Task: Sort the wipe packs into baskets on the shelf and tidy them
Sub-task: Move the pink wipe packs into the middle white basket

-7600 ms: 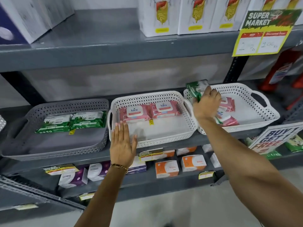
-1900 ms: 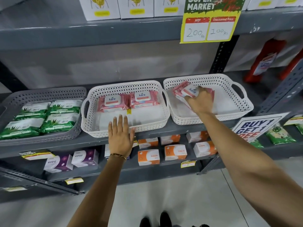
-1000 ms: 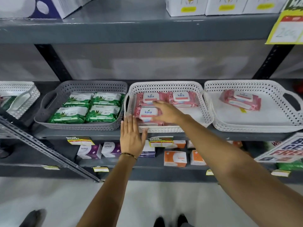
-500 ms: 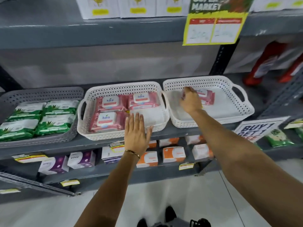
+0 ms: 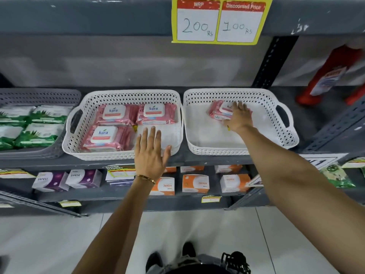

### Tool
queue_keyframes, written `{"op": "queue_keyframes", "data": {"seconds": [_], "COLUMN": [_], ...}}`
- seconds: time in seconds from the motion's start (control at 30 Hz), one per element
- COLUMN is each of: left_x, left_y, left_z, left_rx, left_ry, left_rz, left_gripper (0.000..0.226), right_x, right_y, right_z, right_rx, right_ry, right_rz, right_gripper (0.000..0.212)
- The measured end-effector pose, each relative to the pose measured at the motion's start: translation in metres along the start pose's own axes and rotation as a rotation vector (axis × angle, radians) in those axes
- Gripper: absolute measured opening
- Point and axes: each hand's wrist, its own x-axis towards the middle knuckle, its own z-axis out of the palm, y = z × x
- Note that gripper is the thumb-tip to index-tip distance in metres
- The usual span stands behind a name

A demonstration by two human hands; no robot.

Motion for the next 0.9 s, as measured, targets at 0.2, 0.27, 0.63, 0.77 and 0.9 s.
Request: {"op": "queue_keyframes", "data": {"seconds": [0.2,0.27,0.63,0.77,0.9], "left_x": [0.001,0.001,-0.001,-0.007,-0.012], "left_y": [0.001,0.0,-0.004,-0.016,-0.048], "left_z": [0.0,-0.001,-0.006,-0.012,-0.022], "left_rx": [0.023,0.028,-0.013,0.004,0.007], "left_ry": [0.004,-0.002,-0.049,-0.048,-0.064], "left_rz": [-0.005,0.0,0.025,0.109,0.114], "left_gripper": [0.069,0.068,0.072,0.068,0.072], "right_x": [0.009,0.009,-0.016,-0.031,-0.052], "right_y": [0.009,0.007,-0.014,-0.041,-0.09], "right_z": [0.004,0.005,-0.003,-0.018,-0.031], "right_rx": [0.064,0.082,0.188,0.263,0.371], "right_ry": [-0.021,0.022,0.222,0.327,0.374], "right_rz": [-0.01,-0.003,-0.005,-0.083,-0.237], "right_gripper": [0.087,0.079,0.056,0.059,0.061]}}
